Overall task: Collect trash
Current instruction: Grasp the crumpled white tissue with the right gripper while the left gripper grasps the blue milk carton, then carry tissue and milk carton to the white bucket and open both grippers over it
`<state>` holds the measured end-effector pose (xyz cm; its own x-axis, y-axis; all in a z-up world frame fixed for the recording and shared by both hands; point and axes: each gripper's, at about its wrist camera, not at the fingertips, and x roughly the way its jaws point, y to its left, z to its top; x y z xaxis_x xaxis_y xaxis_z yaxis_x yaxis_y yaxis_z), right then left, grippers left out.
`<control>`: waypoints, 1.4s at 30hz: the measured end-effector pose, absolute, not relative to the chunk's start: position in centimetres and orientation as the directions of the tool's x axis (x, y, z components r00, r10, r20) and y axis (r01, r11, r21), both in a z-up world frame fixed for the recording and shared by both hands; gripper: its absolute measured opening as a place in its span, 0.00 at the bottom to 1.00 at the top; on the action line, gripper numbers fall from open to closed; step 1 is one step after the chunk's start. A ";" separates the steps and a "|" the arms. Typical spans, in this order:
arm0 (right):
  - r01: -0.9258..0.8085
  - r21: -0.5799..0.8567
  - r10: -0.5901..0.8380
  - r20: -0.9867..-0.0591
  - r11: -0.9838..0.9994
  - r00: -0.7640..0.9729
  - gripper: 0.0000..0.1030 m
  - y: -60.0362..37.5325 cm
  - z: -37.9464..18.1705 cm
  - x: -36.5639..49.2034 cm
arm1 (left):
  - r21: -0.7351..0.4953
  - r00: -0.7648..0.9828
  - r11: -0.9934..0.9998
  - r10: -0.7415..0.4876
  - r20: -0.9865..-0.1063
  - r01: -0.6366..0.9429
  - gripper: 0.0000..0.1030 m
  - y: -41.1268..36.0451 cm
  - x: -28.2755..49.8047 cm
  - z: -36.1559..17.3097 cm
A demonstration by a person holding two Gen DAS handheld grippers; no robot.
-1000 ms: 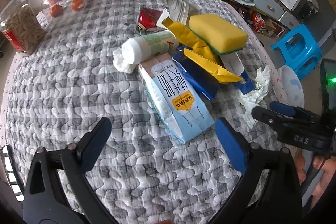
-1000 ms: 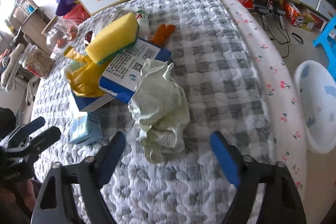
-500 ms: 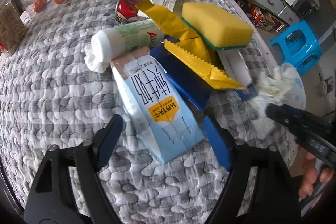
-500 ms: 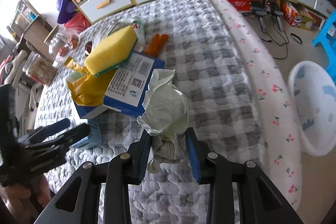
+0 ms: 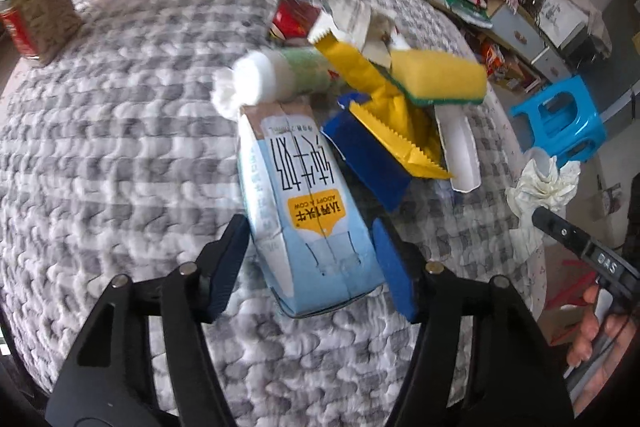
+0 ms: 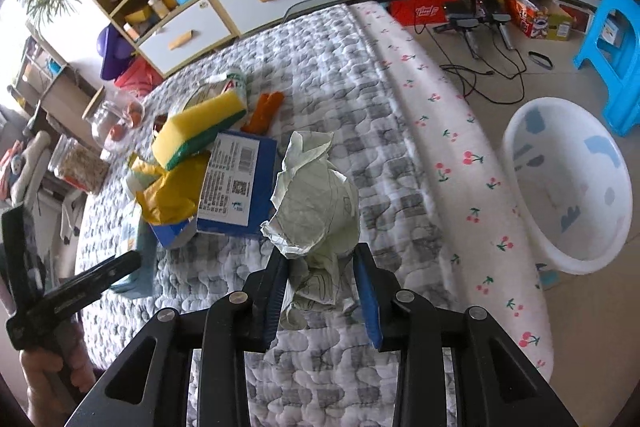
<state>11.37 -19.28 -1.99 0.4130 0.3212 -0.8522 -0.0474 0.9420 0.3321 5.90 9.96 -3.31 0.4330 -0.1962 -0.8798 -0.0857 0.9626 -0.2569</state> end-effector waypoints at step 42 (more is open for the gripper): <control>0.429 0.300 0.039 -0.854 0.852 0.519 0.63 -42.5 -1.5 8.8 | -0.229 0.403 0.850 -0.441 -0.802 0.474 0.63 -16.0 10.4 -0.1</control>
<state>8.84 -42.52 -1.54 0.5186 0.0392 -0.8541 0.4289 0.8523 0.2995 10.40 -15.97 -0.09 0.4032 -0.4412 -0.8017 0.4742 0.8500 -0.2293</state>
